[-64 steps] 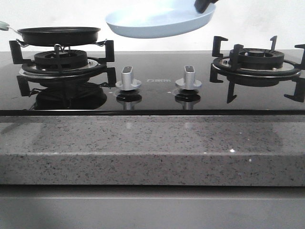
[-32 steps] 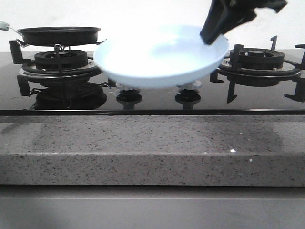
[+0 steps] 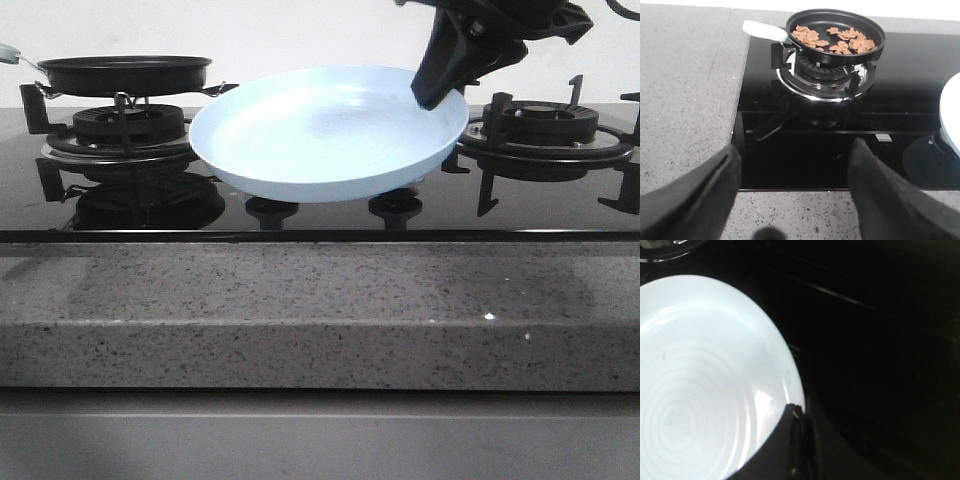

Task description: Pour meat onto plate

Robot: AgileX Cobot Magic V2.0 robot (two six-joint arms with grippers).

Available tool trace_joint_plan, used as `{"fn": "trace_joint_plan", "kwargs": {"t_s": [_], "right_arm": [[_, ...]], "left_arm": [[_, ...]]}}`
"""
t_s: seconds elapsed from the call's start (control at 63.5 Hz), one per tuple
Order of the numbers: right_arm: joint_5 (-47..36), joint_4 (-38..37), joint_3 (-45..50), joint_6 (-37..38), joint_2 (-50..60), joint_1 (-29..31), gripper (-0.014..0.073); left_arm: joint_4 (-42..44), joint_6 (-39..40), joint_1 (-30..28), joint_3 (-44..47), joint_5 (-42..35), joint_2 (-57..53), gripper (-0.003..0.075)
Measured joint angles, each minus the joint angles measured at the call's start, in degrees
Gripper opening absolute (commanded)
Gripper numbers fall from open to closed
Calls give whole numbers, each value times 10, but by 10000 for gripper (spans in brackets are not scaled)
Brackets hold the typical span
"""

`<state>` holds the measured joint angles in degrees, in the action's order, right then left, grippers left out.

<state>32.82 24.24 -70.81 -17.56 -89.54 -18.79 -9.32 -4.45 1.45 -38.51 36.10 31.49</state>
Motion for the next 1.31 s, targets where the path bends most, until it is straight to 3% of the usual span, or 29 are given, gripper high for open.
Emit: {"fn": "trace_joint_plan", "kwargs": {"t_s": [0.126,0.409,0.567,0.74,0.85,1.008,1.307], "right_arm": [[0,0,0,0,0,0,-58],[0,0,0,0,0,0,-58],[0,0,0,0,0,0,-58],[-1,1,0,0,0,0,-58],[-1,1,0,0,0,0,-58],[-1,1,0,0,0,0,-58],[-1,1,0,0,0,0,-58]], "left_arm": [[1,0,0,-1,0,20,631],[18,0,0,-62,12,122,617],[24,0,-2,-130,60,204,617],[8,-2,-47,-193,91,299,617],[-57,-45,-91,-226,101,345,617],[-229,-147,-157,-267,116,414,617],[-413,-191,-213,-328,111,544,617]]}}
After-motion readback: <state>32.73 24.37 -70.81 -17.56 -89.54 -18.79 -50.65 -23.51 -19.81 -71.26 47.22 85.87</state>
